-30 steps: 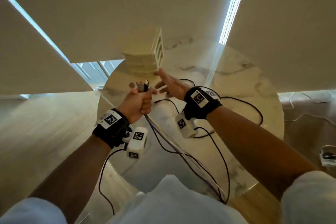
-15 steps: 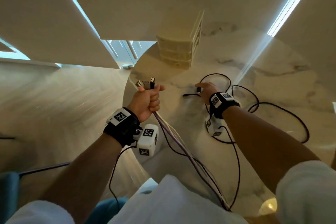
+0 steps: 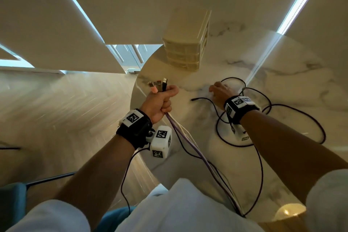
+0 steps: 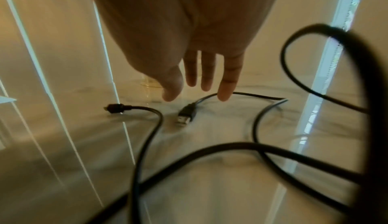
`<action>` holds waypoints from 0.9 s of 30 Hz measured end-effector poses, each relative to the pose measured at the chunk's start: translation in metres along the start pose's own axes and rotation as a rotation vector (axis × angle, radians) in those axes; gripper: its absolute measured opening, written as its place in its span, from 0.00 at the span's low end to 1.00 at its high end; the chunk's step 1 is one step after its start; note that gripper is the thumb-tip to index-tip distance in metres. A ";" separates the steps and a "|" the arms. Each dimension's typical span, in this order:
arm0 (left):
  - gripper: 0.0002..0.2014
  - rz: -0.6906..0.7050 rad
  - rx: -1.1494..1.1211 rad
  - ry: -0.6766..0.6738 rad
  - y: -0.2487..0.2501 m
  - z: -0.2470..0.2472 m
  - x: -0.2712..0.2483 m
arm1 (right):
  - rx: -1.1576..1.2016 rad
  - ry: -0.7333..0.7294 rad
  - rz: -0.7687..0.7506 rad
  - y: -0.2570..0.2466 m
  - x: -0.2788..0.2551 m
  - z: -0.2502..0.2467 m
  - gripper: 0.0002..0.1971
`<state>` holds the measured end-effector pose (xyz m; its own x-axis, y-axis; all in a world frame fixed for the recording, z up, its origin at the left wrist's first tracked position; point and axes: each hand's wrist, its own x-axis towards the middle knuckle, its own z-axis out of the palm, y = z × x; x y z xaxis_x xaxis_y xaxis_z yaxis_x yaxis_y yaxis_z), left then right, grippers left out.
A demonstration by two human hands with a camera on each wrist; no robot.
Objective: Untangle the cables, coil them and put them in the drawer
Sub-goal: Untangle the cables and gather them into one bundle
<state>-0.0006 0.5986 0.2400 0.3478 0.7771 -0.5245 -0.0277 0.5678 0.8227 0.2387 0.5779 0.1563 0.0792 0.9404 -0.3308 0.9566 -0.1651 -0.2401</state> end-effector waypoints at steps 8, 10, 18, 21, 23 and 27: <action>0.05 0.017 0.013 0.004 0.007 0.005 -0.011 | -0.003 -0.081 0.068 0.003 -0.006 0.006 0.25; 0.05 0.018 0.015 0.016 0.008 0.003 -0.012 | 0.043 -0.080 0.107 -0.001 -0.002 0.005 0.20; 0.05 0.025 0.027 0.053 0.009 0.000 -0.017 | -0.232 0.038 0.126 0.013 -0.015 -0.003 0.19; 0.07 0.040 0.014 0.048 0.009 0.009 -0.015 | 0.006 0.272 0.111 0.017 -0.025 -0.012 0.13; 0.07 0.056 0.003 0.031 0.008 0.019 -0.013 | 0.400 0.430 0.109 0.012 -0.033 -0.023 0.09; 0.07 0.116 0.012 -0.027 0.007 0.041 -0.014 | 1.016 0.419 -0.038 -0.017 -0.068 -0.057 0.09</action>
<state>0.0331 0.5806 0.2623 0.3680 0.8299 -0.4194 -0.0586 0.4708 0.8803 0.2335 0.5335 0.2348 0.3275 0.9447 -0.0174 0.2993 -0.1212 -0.9464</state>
